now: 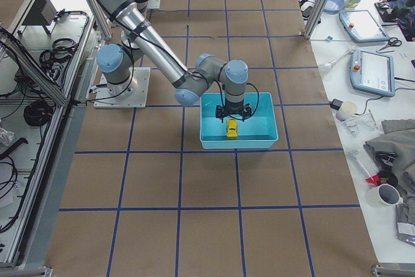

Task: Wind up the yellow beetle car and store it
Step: 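Open the right gripper to drop the car into the bin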

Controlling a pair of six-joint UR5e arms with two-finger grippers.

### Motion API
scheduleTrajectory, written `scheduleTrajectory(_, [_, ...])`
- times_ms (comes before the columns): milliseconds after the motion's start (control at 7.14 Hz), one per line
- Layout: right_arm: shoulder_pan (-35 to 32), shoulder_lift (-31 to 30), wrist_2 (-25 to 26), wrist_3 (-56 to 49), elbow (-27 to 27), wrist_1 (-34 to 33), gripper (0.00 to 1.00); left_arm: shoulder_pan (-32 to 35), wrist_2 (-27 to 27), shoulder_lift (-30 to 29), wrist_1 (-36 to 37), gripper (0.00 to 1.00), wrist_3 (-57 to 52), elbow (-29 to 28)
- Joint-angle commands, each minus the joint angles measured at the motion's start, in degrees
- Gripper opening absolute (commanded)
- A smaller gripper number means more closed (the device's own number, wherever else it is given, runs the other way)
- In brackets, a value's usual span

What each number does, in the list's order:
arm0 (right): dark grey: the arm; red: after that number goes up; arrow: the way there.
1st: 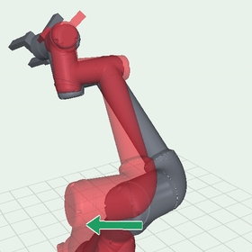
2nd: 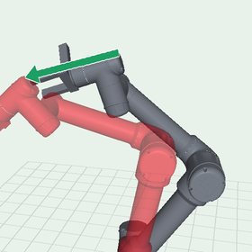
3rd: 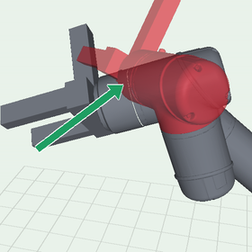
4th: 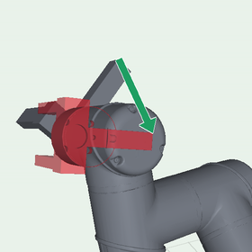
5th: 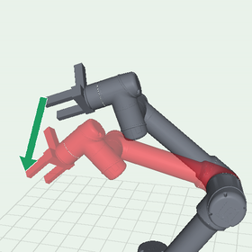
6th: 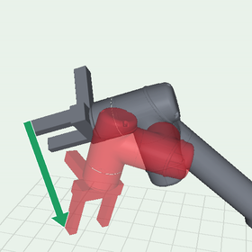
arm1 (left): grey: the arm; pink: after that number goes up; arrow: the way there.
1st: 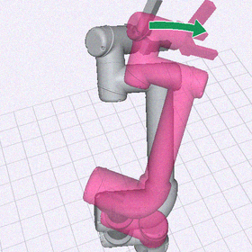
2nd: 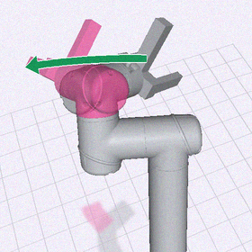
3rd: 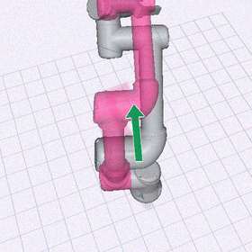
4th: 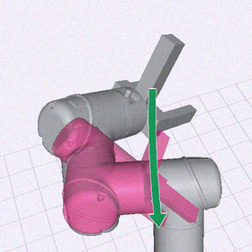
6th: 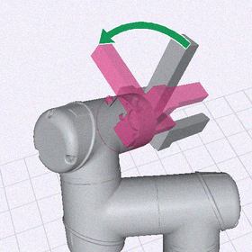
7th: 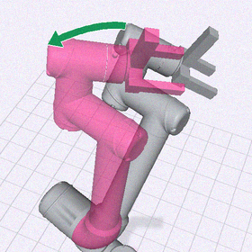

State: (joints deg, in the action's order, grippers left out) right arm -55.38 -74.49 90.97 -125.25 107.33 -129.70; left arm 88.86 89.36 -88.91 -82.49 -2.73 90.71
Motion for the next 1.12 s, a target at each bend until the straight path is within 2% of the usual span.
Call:
scheduleTrajectory(0, [-1.9, -7.5, -1.6, 3.7, -4.3, 11.4, 1.00, 0.0, -0.1, 0.0, 0.0, 1.00, 0.0, 0.0])
scheduleTrajectory(280, [-5.1, -15.2, -1.1, 15.7, -11.5, 27.8, 1.00, 0.0, -0.1, 0.0, 0.0, 1.00, 0.0, 0.0])
scheduleTrajectory(560, [-10.6, -17.3, -0.9, 31.7, -19.4, 40.5, 1.00, 0.0, -0.1, 0.0, 0.0, 1.00, 0.0, -0.1])
scheduleTrajectory(700, [-14.8, -17.5, -1.2, 41.5, -22.9, 44.4, 1.00, 0.0, -0.1, 0.0, 0.0, 1.00, 0.0, -0.2])
scheduleTrajectory(980, [-23.8, -17.4, -1.2, 64.2, -24.4, 45.4, 1.00, -0.1, -0.1, 0.1, 0.0, 1.00, 0.0, -0.2])
